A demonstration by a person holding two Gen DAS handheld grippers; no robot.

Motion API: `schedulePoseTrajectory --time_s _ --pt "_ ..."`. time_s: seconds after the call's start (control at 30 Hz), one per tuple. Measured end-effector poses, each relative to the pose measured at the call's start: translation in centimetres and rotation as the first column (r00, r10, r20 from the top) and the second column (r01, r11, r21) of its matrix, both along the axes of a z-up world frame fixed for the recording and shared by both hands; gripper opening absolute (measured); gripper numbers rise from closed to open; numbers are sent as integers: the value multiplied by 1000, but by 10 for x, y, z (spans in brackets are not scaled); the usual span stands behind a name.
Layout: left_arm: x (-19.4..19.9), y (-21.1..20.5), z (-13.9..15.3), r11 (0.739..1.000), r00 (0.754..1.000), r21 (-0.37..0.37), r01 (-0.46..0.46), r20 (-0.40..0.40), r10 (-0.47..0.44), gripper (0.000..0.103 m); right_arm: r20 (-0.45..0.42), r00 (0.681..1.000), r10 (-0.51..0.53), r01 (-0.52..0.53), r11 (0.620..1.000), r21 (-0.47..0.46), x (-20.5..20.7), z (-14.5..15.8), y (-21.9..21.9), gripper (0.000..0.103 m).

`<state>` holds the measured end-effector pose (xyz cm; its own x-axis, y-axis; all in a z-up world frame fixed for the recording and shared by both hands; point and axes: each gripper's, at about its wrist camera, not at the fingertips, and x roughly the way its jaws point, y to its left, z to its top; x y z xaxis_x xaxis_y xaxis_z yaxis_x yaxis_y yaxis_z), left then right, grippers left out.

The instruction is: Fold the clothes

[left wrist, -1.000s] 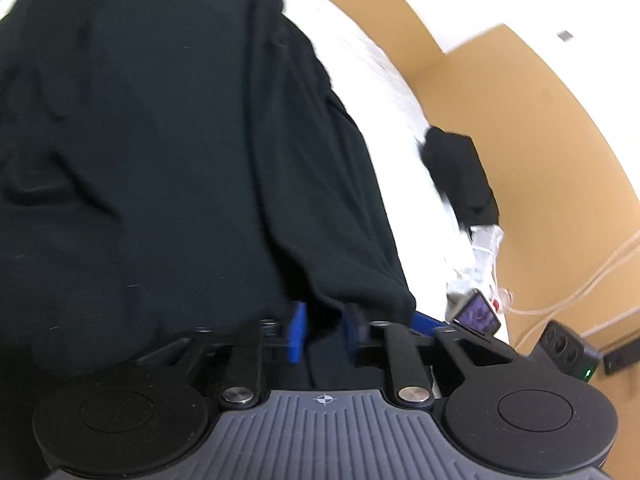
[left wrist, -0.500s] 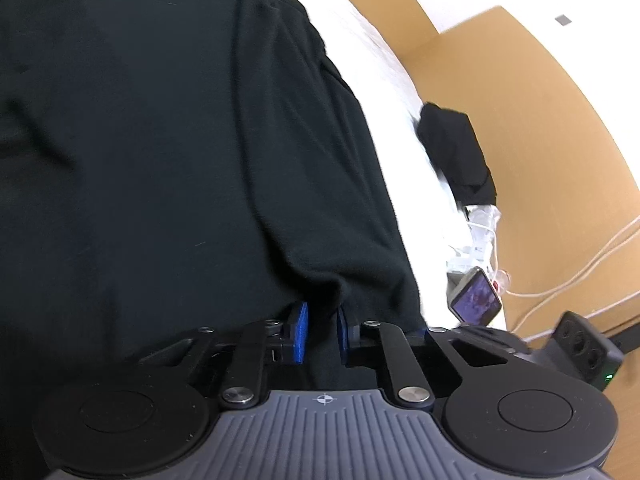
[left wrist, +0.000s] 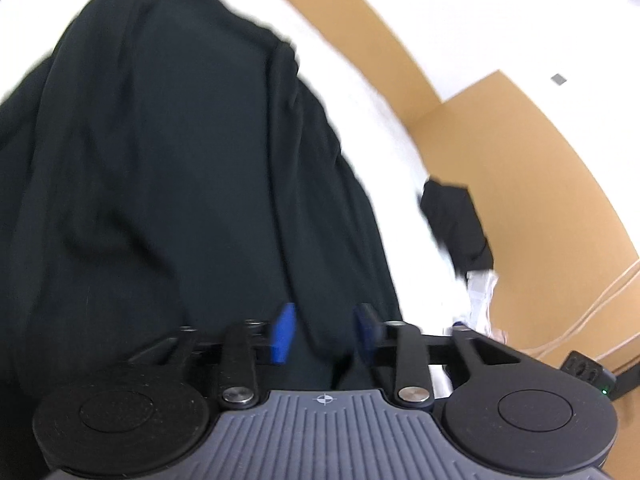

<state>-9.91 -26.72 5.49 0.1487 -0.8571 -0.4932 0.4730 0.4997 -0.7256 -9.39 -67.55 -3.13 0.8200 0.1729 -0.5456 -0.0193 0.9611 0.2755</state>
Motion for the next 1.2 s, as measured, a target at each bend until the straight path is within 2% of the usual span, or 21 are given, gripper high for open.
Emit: schedulePoseTrajectory --time_s 0.07,0.13,0.2,0.27,0.33,0.37,0.43,0.53,0.67,0.77,0.83,0.87,0.9,0.93,1.0,1.03,1.07,1.1,1.2 --pt "16 -11 6 1000 999 18 -23 33 22 65 30 999 -40 40 999 -10 32 -2 0 67" --pt "34 -24 10 998 998 41 -43 50 41 65 60 995 -80 81 997 -19 63 -4 0 65" --pt "52 -40 11 996 998 65 -61 33 59 67 90 989 -119 122 992 -26 95 -6 0 49" --pt "70 -56 14 994 997 77 -79 28 77 67 106 982 -153 155 988 -9 126 -10 -3 43" --pt "89 -72 18 993 994 64 -103 42 100 67 62 985 -163 156 982 106 159 -20 -17 42" --pt "100 -77 21 991 991 60 -124 64 120 69 51 984 -169 161 978 135 174 -23 -23 42" --pt "120 -92 24 986 984 64 -152 107 144 73 69 980 -185 178 979 95 196 -22 -26 42" --pt "155 -119 21 985 981 67 -160 121 152 77 99 983 -154 157 987 -21 213 -24 -22 43" --pt "199 -159 11 987 982 50 -152 122 145 77 41 991 -126 131 977 -169 230 -44 -22 43" --pt "224 -190 -2 987 984 53 -149 109 143 77 -17 997 -71 64 967 -247 232 -57 -15 39" --pt "237 -206 -11 987 984 53 -153 99 148 77 -8 999 -39 36 968 -249 239 -64 -8 38" --pt "243 -213 -14 987 984 53 -154 99 149 77 -2 999 -44 42 966 -254 239 -65 -10 33" --pt "246 -220 -18 987 984 63 -151 105 143 77 4 999 -51 50 967 -251 239 -66 -11 18" --pt "249 -226 -22 986 984 75 -149 112 140 77 10 998 -64 64 971 -230 240 -66 -14 9" --pt "254 -236 -29 980 979 109 -167 136 152 75 13 994 -108 108 978 -178 236 -67 -26 6" --pt "255 -237 -33 979 977 102 -178 140 163 75 16 991 -134 135 978 -158 233 -68 -32 5" --pt "256 -238 -37 977 973 94 -194 149 179 71 23 986 -163 164 975 -152 232 -67 -37 5" --pt "256 -238 -38 972 966 94 -217 164 200 62 24 982 -189 190 969 -157 231 -64 -41 2" --pt "257 -239 -41 962 955 119 -246 200 219 52 13 967 -253 251 952 -177 226 -63 -55 0"
